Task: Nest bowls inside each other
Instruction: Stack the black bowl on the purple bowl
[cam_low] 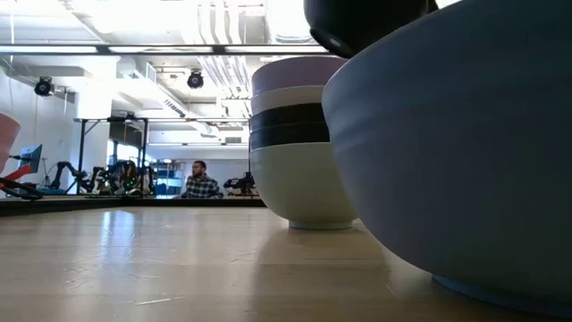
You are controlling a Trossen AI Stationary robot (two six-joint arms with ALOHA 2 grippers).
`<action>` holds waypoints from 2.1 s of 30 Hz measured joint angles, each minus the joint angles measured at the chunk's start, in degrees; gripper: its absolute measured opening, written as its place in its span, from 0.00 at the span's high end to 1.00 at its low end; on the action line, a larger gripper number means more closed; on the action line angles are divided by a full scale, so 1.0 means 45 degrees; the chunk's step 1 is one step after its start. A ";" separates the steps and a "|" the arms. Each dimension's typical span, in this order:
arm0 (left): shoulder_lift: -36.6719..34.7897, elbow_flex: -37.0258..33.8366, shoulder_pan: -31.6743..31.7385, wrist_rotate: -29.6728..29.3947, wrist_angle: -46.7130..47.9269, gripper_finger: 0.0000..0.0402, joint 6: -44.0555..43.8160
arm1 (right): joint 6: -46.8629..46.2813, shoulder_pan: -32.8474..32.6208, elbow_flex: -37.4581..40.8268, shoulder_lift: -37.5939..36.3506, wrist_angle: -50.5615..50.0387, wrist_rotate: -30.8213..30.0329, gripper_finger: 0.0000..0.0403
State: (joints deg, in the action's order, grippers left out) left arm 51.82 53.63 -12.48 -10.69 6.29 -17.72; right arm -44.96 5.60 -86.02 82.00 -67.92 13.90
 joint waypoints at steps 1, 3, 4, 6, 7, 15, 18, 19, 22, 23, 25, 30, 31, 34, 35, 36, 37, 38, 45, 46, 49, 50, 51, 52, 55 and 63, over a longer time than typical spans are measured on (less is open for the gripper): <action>0.0101 0.0016 -0.0003 -0.0002 0.0001 0.88 -0.0005 | 0.0238 0.0006 -0.0243 0.0308 -0.0267 0.0032 0.97; 0.0258 0.0057 -0.0003 0.0003 -0.0052 0.88 -0.0010 | 0.0731 0.0005 -0.0772 0.0980 -0.0778 0.0067 0.97; 0.0316 0.0057 -0.0003 0.0000 -0.0149 0.88 -0.0010 | 0.0976 0.0010 -0.1075 0.1332 -0.0977 0.0056 0.97; 0.0405 0.0057 -0.0003 0.0003 -0.0442 0.88 -0.0032 | 0.1423 0.0015 -0.1788 0.2061 -0.1311 0.0045 0.97; 0.0436 0.0057 -0.0003 0.0003 -0.0565 0.88 -0.0036 | 0.1694 0.0015 -0.2174 0.2391 -0.1576 0.0035 0.97; 0.0461 0.0062 -0.0003 0.0003 -0.1049 0.88 -0.0049 | 0.3850 0.0010 -0.5514 0.5315 -0.3980 -0.0015 0.97; 0.0433 0.0062 -0.0003 0.0004 -0.1030 0.88 -0.0495 | 0.4477 0.0010 -0.6544 0.6204 -0.4515 -0.0100 0.97; 0.0424 0.0062 -0.0003 0.0003 -0.1021 0.88 -0.0668 | 0.4654 0.0010 -0.6843 0.6477 -0.4571 -0.0100 0.97; 0.0441 0.0067 -0.0003 0.0003 -0.1029 0.88 -0.0988 | 0.5106 0.0015 -0.7636 0.7212 -0.4838 -0.0100 0.97; 0.0443 0.0067 -0.0003 0.0003 -0.1005 0.88 -0.1001 | 0.5251 0.0019 -0.7900 0.7431 -0.4952 -0.0105 0.97; 0.0465 0.0067 -0.0003 0.0003 -0.1019 0.88 -0.1005 | 0.5535 0.0034 -0.8272 0.7761 -0.4880 -0.0097 0.97; 0.0456 0.0067 -0.0003 0.0003 -0.1046 0.88 -0.1010 | 0.6003 0.0039 -0.8688 0.8391 -0.4908 -0.0095 0.97; 0.0450 0.0067 -0.0003 0.0003 -0.1055 0.88 -0.1010 | 0.6105 0.0039 -0.8677 0.8422 -0.4916 -0.0095 0.97; 0.0411 0.0067 -0.0003 0.0003 -0.1060 0.88 -0.1020 | 0.6328 0.0039 -0.8414 0.8406 -0.4934 -0.0086 0.97; 0.0399 0.0067 -0.0003 0.0003 -0.1060 0.88 -0.1020 | 0.6342 0.0039 -0.8323 0.8386 -0.4931 -0.0086 0.97; 0.0393 0.0067 -0.0003 0.0003 -0.1058 0.88 -0.1013 | 0.6355 0.0039 -0.8252 0.8383 -0.4921 -0.0086 0.97; 0.0393 0.0067 -0.0003 0.0003 -0.1057 0.88 -0.1005 | 0.6402 0.0039 -0.8202 0.8378 -0.4923 -0.0086 0.97; 0.0393 0.0067 -0.0003 0.0003 -0.1060 0.88 -0.1005 | 0.6440 0.0039 -0.8176 0.8378 -0.4925 -0.0090 0.97; 0.0397 0.0067 -0.0003 0.0003 -0.1060 0.88 -0.1001 | 0.6580 -0.0073 -0.8063 0.8359 -0.4922 -0.0093 0.92; 0.0397 0.0067 -0.0003 0.0003 -0.1060 0.88 -0.1001 | 0.6584 -0.0098 -0.8033 0.8359 -0.4924 -0.0084 0.91; 0.0397 0.0067 -0.0003 0.0003 -0.1060 0.88 -0.1001 | 0.6584 -0.0137 -0.8018 0.8359 -0.4911 -0.0041 0.86; 0.0397 0.0067 -0.0003 0.0003 -0.1063 0.88 -0.1001 | 0.6584 -0.0160 -0.8023 0.8359 -0.4911 -0.0040 0.83; 0.0397 0.0067 -0.0003 0.0003 -0.1060 0.88 -0.1005 | 0.6584 -0.0160 -0.8038 0.8354 -0.4911 -0.0037 0.81; 0.0397 0.0067 -0.0003 0.0003 -0.1063 0.88 -0.1005 | 0.6584 -0.0160 -0.8056 0.8340 -0.4903 -0.0042 0.79; 0.0397 0.0067 -0.0003 0.0052 -0.1060 0.88 -0.1005 | 0.6491 -0.0160 -0.8074 0.8145 -0.4907 -0.0049 0.74; 0.0397 0.0061 -0.0003 0.0260 -0.1060 0.88 -0.1005 | 0.6236 -0.0160 -0.8095 0.7075 -0.4688 -0.0097 0.67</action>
State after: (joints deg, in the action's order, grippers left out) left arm 53.60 53.91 -12.49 -9.52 1.52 -22.24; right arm -16.90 4.89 -122.45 113.83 -89.01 13.47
